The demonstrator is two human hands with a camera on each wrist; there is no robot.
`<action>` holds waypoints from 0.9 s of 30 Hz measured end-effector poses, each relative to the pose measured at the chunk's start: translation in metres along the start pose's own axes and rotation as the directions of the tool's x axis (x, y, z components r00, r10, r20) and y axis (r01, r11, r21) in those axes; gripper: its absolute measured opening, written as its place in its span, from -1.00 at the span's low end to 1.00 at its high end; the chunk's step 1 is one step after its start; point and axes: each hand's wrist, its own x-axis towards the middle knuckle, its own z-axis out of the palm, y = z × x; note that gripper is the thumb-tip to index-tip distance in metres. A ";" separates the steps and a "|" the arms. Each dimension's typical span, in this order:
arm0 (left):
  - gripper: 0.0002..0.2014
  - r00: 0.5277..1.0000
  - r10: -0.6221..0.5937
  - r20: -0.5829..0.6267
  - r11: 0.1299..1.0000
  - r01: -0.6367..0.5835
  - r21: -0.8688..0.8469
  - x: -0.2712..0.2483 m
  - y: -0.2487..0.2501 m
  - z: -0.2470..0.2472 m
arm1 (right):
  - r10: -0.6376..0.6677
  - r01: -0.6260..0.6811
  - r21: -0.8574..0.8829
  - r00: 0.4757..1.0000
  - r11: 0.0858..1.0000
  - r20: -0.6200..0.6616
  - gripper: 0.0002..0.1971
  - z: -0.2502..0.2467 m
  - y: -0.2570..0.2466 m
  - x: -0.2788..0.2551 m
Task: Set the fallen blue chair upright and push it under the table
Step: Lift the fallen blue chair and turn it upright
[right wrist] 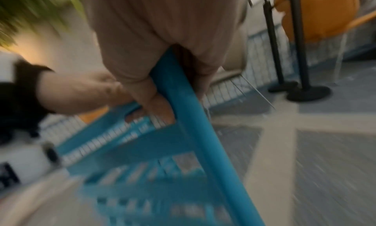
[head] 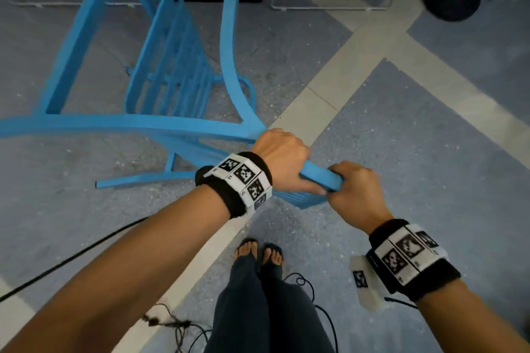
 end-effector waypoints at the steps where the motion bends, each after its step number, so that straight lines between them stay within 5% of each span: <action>1: -0.37 1.000 -0.007 -0.017 1.000 0.006 -0.021 -0.008 0.004 -0.022 | -0.044 0.044 0.029 0.999 0.999 -0.013 -0.85 -0.019 -0.017 0.000; 7: -0.30 0.959 -0.149 -0.240 0.988 0.136 -0.069 -0.056 0.014 -0.134 | -0.159 0.198 0.498 0.980 0.844 -0.119 -0.67 -0.094 -0.081 -0.012; 10: -0.28 0.943 -0.166 -0.287 0.985 0.142 -0.101 -0.066 0.028 -0.165 | 0.048 0.000 0.556 0.996 0.831 -0.072 -0.57 -0.062 -0.057 -0.026; 13: -0.28 0.929 -0.193 -0.316 0.979 0.160 -0.130 -0.076 0.034 -0.176 | 0.314 -0.279 0.511 0.949 0.813 0.018 -0.35 -0.024 -0.025 -0.041; 15: -0.25 0.924 -0.201 -0.325 0.975 0.158 -0.155 -0.084 0.036 -0.175 | 0.355 -0.336 0.429 0.934 0.839 0.038 -0.15 -0.012 -0.016 -0.044; 17: -0.22 0.901 -0.223 -0.373 0.969 0.165 -0.182 -0.095 0.037 -0.176 | 0.315 -0.297 0.364 0.949 0.883 0.010 -0.15 -0.013 -0.017 -0.045; 24: -0.17 0.671 -0.356 -0.651 0.878 0.000 -0.480 -0.138 0.019 -0.225 | 0.001 0.020 0.110 0.981 0.994 -0.192 -0.23 -0.100 -0.072 -0.019; 27: -0.43 0.529 -0.445 -0.723 0.761 -0.201 -0.616 -0.173 0.016 -0.238 | -0.153 0.141 -0.067 0.963 0.988 -0.222 -0.33 -0.155 -0.107 -0.014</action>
